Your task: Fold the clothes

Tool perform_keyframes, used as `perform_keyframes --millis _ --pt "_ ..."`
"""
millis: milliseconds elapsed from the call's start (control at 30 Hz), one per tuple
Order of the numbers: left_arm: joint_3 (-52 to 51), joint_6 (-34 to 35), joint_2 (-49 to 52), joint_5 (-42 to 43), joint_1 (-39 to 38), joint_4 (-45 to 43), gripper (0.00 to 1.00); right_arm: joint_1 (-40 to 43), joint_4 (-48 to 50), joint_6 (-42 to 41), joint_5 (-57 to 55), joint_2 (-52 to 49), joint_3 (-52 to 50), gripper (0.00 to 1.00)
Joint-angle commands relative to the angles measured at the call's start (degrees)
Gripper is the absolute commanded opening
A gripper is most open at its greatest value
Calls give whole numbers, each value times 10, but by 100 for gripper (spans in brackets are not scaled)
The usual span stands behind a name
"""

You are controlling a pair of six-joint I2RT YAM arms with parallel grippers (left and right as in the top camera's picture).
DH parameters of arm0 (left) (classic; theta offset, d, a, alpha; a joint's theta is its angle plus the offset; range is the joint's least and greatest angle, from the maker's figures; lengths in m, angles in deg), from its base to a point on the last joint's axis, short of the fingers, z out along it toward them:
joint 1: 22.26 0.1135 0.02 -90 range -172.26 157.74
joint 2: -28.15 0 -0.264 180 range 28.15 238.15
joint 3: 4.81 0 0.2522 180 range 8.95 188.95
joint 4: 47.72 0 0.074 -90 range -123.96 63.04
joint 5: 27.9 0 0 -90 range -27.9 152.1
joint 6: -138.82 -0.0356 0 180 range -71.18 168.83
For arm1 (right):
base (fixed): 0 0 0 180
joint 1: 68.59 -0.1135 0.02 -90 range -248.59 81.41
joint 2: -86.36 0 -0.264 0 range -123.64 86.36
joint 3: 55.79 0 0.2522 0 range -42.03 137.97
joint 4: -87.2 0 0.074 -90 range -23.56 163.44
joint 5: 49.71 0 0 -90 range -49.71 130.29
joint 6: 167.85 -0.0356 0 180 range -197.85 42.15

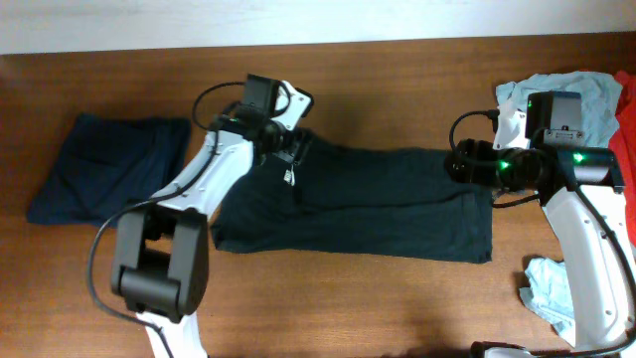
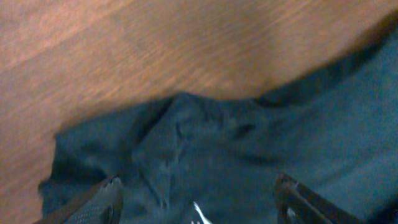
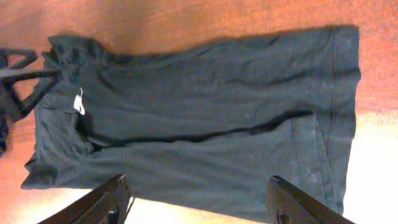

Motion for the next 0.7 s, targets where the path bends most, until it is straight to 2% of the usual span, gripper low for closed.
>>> perform_keyframes --millis 0,167,433,533,667 --pt "2 -47 31 -49 -8 -38 68 3 -9 5 3 -2 3 74" --pt "2 -48 60 -75 -7 -81 54 3 -14 5 3 -2 3 74" --pt "2 -47 70 -63 -8 -80 53 3 -14 5 -8 -2 3 74" --pt "2 -47 74 -53 -8 -74 46 3 -15 5 -8 -2 3 73" --pt "2 -47 75 -50 -8 -73 30 3 -16 5 -8 -2 3 73"
